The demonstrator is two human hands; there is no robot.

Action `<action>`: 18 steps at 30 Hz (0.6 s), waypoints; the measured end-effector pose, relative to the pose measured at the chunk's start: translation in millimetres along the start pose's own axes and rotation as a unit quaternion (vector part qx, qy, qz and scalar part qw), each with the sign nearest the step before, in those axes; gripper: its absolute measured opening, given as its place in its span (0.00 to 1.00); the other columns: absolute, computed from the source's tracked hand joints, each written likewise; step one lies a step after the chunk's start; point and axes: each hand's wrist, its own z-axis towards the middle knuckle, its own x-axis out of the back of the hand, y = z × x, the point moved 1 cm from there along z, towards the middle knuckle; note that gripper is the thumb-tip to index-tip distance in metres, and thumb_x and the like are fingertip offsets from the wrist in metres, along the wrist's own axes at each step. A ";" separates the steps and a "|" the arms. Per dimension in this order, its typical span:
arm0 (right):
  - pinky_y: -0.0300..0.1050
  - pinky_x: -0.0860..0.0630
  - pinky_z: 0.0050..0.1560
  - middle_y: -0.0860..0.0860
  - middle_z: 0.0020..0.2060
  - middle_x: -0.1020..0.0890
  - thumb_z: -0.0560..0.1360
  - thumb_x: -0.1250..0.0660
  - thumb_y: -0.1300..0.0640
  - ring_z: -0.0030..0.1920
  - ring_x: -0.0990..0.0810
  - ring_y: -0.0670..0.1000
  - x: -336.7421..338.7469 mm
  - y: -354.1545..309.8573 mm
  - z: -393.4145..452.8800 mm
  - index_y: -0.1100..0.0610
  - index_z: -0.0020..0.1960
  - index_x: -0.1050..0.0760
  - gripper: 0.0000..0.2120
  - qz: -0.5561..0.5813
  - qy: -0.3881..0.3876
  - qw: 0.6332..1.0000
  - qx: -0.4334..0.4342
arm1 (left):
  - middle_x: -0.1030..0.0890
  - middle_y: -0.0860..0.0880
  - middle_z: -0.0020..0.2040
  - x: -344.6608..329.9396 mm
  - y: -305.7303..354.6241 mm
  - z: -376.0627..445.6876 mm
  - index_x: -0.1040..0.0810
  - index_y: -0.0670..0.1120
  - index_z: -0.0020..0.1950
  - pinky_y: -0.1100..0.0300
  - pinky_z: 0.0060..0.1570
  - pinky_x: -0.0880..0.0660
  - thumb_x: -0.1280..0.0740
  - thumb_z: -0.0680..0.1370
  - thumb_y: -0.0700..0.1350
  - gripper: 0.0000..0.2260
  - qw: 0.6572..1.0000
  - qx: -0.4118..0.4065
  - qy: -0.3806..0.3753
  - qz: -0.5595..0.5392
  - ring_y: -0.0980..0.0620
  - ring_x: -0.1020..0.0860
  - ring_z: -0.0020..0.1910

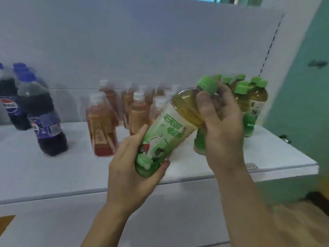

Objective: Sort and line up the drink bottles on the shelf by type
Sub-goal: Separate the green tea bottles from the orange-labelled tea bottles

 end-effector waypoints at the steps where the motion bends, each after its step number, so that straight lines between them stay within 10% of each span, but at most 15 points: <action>1: 0.49 0.20 0.55 0.46 0.51 0.15 0.74 0.28 0.47 0.55 0.17 0.50 24.3 -2.4 -1.6 0.53 0.65 0.26 0.23 -0.007 0.013 1.000 -0.003 | 0.22 0.52 0.62 -17.8 8.4 2.0 0.30 0.46 0.75 0.63 0.57 0.24 0.22 0.70 0.52 0.37 1.000 -0.015 -0.019 0.000 0.54 0.22 0.59; 9: 0.39 0.22 0.57 0.45 0.56 0.16 0.76 0.28 0.53 0.58 0.18 0.45 195.3 -6.1 30.7 0.55 0.66 0.26 0.20 -0.127 0.014 0.992 -0.010 | 0.24 0.57 0.64 -197.2 82.2 17.2 0.35 0.53 0.77 0.60 0.58 0.25 0.22 0.70 0.56 0.39 0.986 0.028 -0.140 -0.080 0.61 0.25 0.62; 18: 0.52 0.19 0.57 0.46 0.57 0.17 0.72 0.22 0.58 0.56 0.17 0.46 290.0 28.6 92.2 0.52 0.71 0.30 0.31 -0.215 -0.071 0.974 -0.015 | 0.26 0.57 0.68 -323.1 119.0 25.5 0.42 0.56 0.77 0.53 0.64 0.24 0.24 0.73 0.54 0.38 0.969 0.120 -0.181 -0.115 0.59 0.26 0.66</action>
